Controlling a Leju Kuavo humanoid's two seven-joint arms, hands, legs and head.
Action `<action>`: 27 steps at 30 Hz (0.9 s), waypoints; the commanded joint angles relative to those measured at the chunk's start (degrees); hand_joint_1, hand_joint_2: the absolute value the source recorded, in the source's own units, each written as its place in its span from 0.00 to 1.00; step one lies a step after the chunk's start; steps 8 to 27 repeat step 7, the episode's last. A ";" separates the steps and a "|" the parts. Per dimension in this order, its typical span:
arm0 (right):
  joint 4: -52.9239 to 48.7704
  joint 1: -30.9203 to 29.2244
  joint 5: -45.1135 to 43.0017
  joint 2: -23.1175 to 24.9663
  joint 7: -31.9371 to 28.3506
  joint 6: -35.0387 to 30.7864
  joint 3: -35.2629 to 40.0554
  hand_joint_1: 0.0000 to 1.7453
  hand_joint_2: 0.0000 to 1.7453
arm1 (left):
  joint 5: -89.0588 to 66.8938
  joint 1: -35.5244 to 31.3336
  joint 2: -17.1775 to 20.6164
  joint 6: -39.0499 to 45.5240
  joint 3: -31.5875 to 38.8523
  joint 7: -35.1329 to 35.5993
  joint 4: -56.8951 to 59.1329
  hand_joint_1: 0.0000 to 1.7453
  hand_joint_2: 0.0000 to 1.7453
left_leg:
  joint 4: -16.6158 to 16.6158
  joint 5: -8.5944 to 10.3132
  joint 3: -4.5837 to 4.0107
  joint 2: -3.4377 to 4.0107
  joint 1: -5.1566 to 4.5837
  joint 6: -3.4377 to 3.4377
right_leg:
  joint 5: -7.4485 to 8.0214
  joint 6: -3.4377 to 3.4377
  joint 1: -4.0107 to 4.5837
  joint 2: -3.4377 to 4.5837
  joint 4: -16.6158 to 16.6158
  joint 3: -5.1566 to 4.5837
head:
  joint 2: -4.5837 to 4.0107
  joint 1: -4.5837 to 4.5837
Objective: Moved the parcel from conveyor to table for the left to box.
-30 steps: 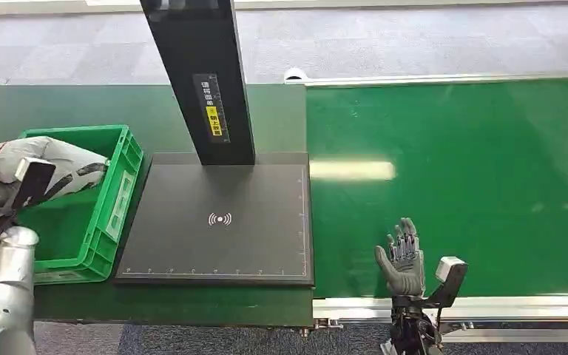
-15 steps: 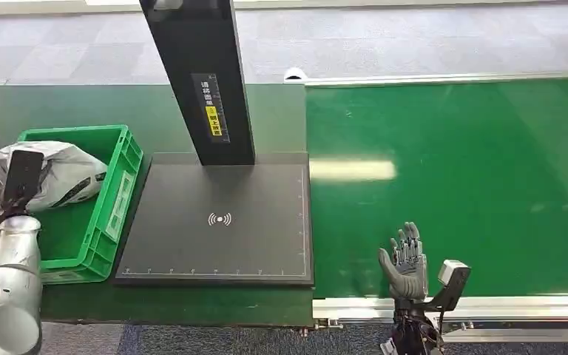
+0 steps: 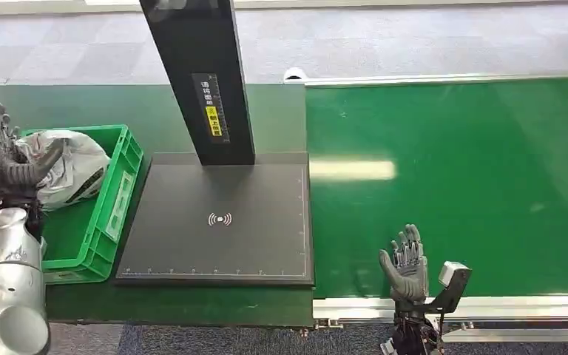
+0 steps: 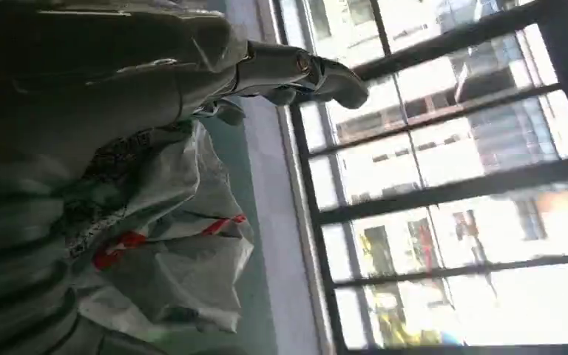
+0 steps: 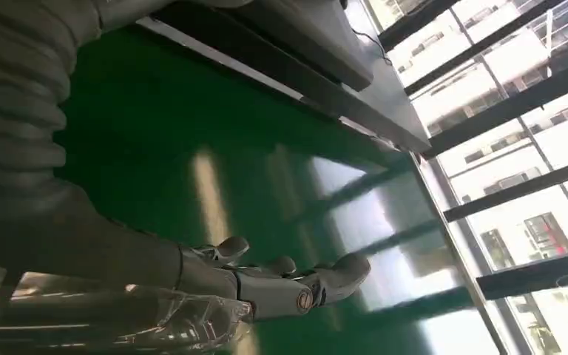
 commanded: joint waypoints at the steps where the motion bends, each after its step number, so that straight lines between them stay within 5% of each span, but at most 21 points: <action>1: 3.64 -2.63 -0.44 -0.07 -0.18 -1.22 -2.53 0.00 1.00 | 23.01 12.00 -10.67 -24.14 -12.07 9.55 -29.99 0.00 1.00 | -0.02 0.01 0.01 -0.22 0.02 0.09 | -0.04 0.05 0.03 -0.28 -0.10 0.14 | 0.00 -0.02; 7: 3.77 -2.30 -1.14 -0.38 -0.18 -1.12 -2.54 0.00 1.00 | 30.82 15.90 -10.60 -24.95 -16.67 11.68 -34.86 0.00 1.00 | -0.01 -0.04 0.02 -0.06 -0.02 0.06 | -0.03 0.02 -0.01 -0.12 -0.05 0.09 | 0.00 -0.02; 27: 3.77 -2.30 -1.14 -0.38 -0.18 -1.12 -2.54 0.00 1.00 | 30.82 15.90 -10.60 -24.95 -16.67 11.68 -34.86 0.00 1.00 | -0.01 -0.04 0.02 -0.06 -0.02 0.06 | -0.03 0.02 -0.01 -0.12 -0.05 0.09 | 0.00 -0.02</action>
